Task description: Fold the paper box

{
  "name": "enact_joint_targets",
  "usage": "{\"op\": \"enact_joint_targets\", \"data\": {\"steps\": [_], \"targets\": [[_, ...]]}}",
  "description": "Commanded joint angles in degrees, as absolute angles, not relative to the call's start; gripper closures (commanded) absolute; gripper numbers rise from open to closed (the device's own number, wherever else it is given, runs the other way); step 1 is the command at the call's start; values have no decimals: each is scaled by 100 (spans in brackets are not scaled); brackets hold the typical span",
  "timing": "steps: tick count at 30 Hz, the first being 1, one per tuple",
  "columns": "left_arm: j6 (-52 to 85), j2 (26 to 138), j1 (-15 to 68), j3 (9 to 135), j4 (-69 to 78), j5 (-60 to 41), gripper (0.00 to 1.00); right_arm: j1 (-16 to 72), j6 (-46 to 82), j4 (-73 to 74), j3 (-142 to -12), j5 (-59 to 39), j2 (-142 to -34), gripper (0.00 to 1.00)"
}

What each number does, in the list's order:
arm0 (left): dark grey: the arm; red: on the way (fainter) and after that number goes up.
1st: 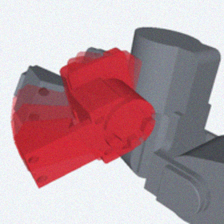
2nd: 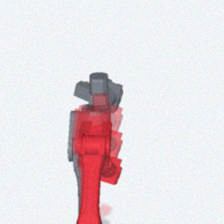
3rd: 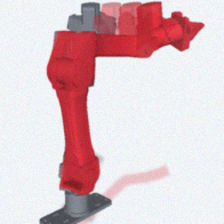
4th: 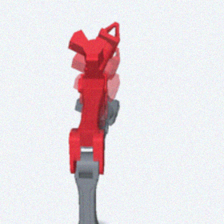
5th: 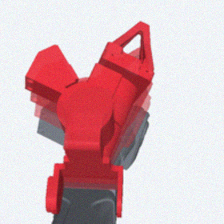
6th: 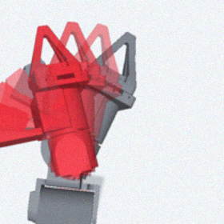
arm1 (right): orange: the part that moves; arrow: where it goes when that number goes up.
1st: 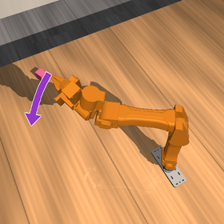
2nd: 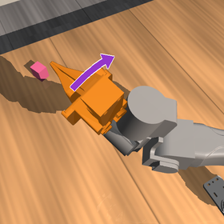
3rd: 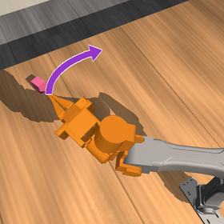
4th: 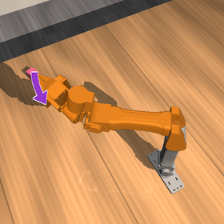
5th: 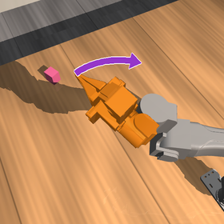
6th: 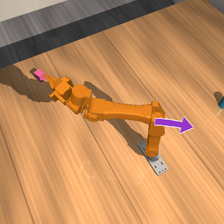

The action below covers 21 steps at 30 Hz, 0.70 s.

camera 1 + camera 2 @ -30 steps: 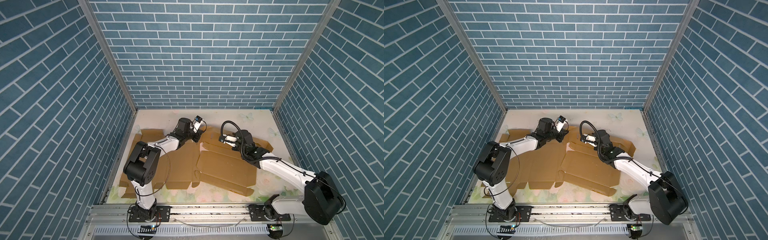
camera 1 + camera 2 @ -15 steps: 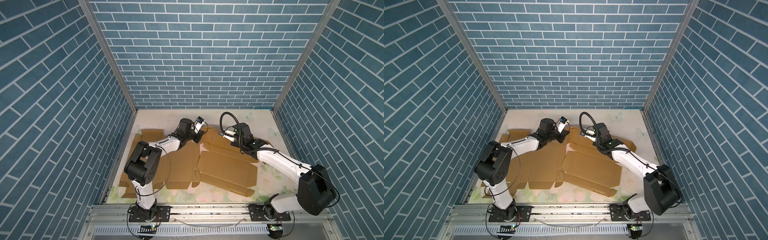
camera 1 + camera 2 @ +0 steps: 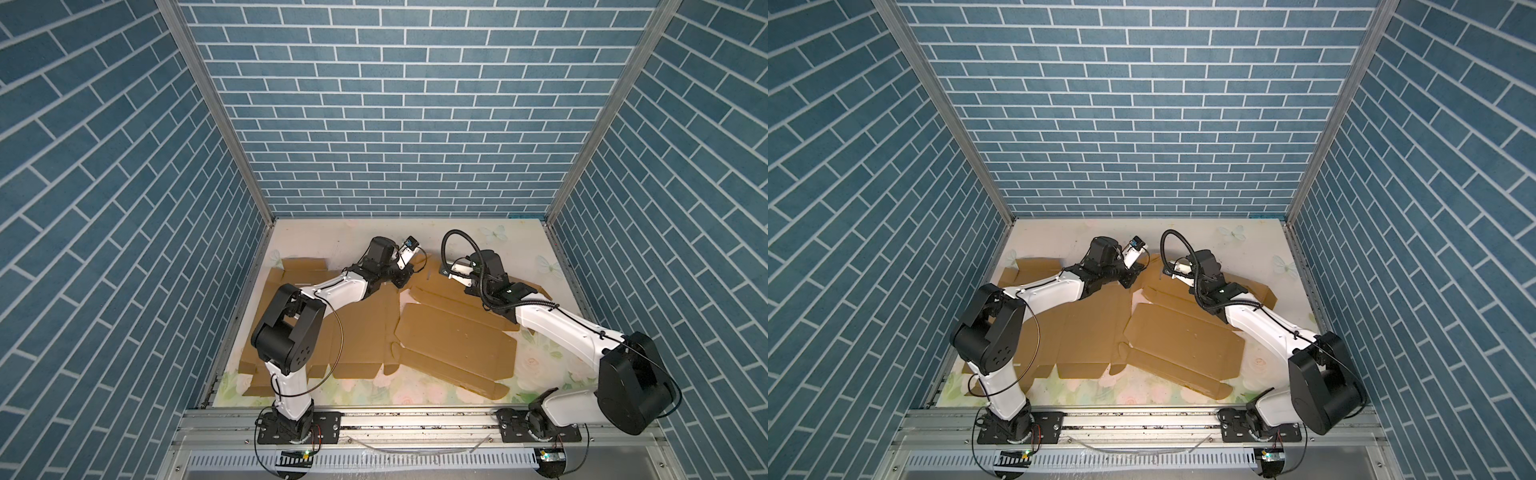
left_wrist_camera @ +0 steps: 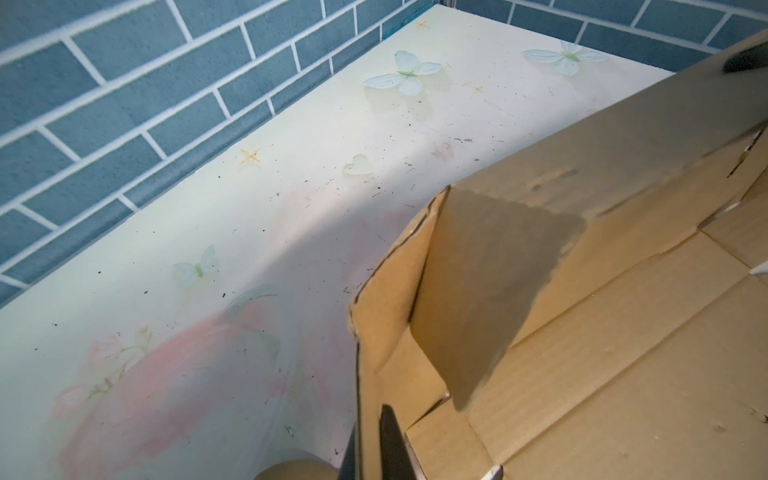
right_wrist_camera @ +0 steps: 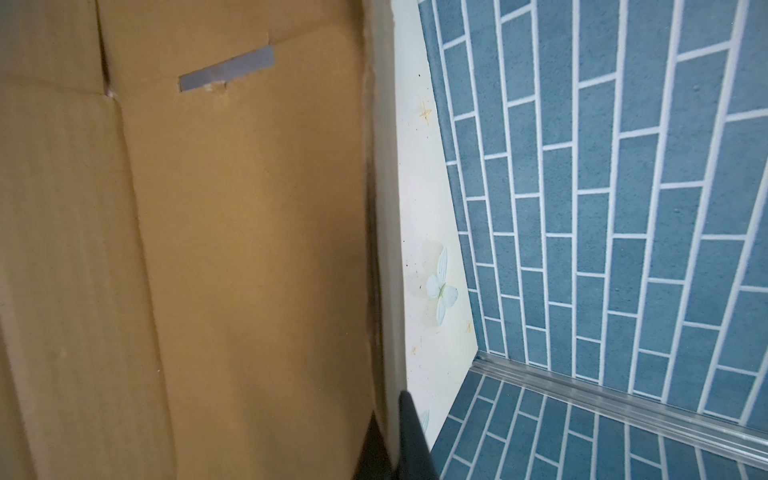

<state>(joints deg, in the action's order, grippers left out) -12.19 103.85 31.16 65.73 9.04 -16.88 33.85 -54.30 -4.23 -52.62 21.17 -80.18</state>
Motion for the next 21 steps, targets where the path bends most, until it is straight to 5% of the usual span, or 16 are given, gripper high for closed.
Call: {"op": "enact_joint_targets", "data": {"steps": [1, 9, 21], "targets": [[-1012, 10056, 3347, 6170, 1521, -1627, 94, 3471, -5550, -536, -5009, 1892, -7850, 100], [-424, 10108, 3750, 6196, 1534, -1648, 90, 3647, -5839, -639, -5014, 2115, -7908, 100], [379, 10178, 3781, 7431, -519, -1849, 85, 3691, -6324, 525, -4738, 2780, -8038, 100]]}}
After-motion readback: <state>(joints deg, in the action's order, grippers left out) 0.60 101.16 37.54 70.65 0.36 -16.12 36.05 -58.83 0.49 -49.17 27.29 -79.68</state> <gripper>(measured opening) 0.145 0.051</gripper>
